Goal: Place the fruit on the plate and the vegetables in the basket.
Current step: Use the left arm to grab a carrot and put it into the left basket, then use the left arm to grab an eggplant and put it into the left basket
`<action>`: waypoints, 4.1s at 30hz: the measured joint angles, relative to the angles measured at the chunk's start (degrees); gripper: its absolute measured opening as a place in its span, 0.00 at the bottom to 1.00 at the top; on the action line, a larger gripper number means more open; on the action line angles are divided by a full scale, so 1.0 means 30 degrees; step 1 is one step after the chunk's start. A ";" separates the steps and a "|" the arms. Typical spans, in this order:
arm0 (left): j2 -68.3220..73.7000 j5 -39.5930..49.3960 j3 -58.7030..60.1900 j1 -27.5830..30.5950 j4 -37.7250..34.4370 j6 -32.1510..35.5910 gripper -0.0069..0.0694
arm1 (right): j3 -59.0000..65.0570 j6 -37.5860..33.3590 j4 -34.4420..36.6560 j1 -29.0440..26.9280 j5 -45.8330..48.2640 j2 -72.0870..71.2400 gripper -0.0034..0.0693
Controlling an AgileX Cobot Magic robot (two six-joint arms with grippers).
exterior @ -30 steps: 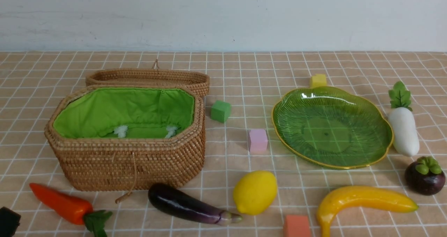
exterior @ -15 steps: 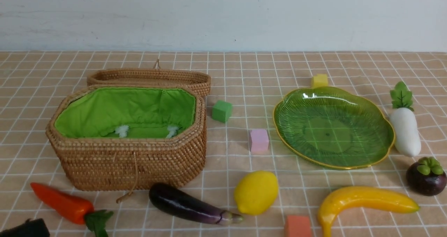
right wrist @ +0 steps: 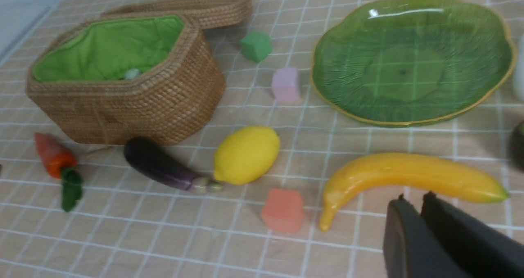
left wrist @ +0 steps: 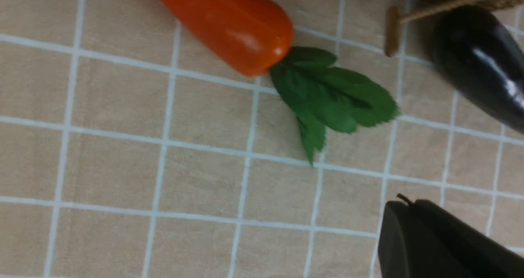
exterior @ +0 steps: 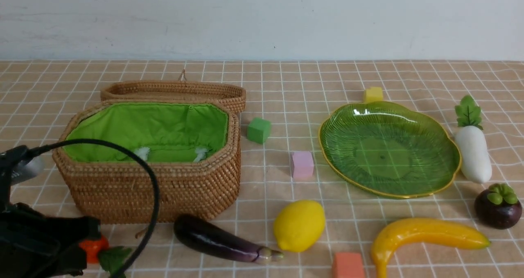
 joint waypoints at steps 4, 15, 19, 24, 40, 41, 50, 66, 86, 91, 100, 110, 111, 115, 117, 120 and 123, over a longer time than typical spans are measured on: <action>0.0364 -0.0066 0.0000 0.2927 -0.0571 0.0792 0.07 | -0.0403 0.0526 -0.1593 0.0267 0.0488 0.0774 0.15; 0.3642 -0.1599 -0.1115 0.8266 -0.1328 0.1045 0.08 | -0.0403 0.0675 -0.2144 0.1816 0.0252 0.1203 0.17; 0.6325 -0.2209 -0.2123 0.8552 -0.2238 0.1045 0.20 | -0.0403 0.0675 -0.2144 0.2150 0.0095 0.1217 0.17; 0.8909 -0.2523 -0.3528 0.8552 -0.4006 0.1265 0.48 | -0.0403 0.0656 -0.2172 0.2150 -0.0154 0.1217 0.17; 1.2731 -0.4418 -0.5572 0.7401 -0.3370 0.1359 0.61 | -0.0403 0.0656 -0.2197 0.2150 -0.0819 0.1217 0.18; 1.2752 -0.4438 -0.5572 0.7326 -0.3297 0.1359 0.61 | -0.0403 0.0656 -0.2197 0.2150 -0.0847 0.1217 0.18; 1.3300 -0.4639 -0.5807 0.6420 0.1074 -0.2651 0.58 | -0.0403 0.0656 -0.2240 0.2150 -0.0631 0.1217 0.19; 1.2366 -0.1980 -0.6589 0.6581 0.4687 -0.2846 0.23 | -0.0403 0.0656 -0.2285 0.2150 -0.0730 0.1223 0.21; 0.9316 -0.5146 -1.3146 -0.5311 0.3728 2.4584 0.23 | -0.0403 0.0656 -0.2285 0.2150 -0.1895 0.1223 0.22; 1.1454 -0.6503 -1.3146 -0.5673 0.4687 2.5590 0.23 | -0.0403 0.0656 -0.2285 0.2150 -0.1433 0.1223 0.22; 1.2223 -0.6753 -1.3146 -0.5673 0.5124 2.5598 0.74 | -0.0403 0.0656 -0.2164 0.2150 -0.1094 0.1223 0.24; 0.8609 -0.0172 -1.2738 -0.8188 0.0882 2.4925 0.91 | -0.0403 0.0656 -0.1785 0.2150 0.0646 0.1223 0.24; 0.8509 0.0364 -1.2475 -0.8862 0.0577 2.5464 0.89 | -0.0403 0.0656 -0.1742 0.2150 0.0778 0.1223 0.24; 0.8884 0.1773 -1.1044 -1.0960 0.0360 2.7080 0.80 | -0.0403 0.0656 -0.1692 0.2150 0.1368 0.1223 0.24; 0.9243 0.1855 -1.0511 -1.1450 0.0627 2.7330 0.79 | -0.0403 0.0564 -0.1692 0.2150 0.1643 0.1223 0.24; 1.0527 0.1328 -0.9874 -1.1936 0.1701 2.7464 0.77 | -0.0403 0.0059 -0.1620 0.2150 0.2018 0.1223 0.24; 1.1371 0.0670 -0.9859 -1.1959 0.2174 2.7464 0.77 | -0.0403 -0.0026 -0.1458 0.2150 0.2102 0.1223 0.24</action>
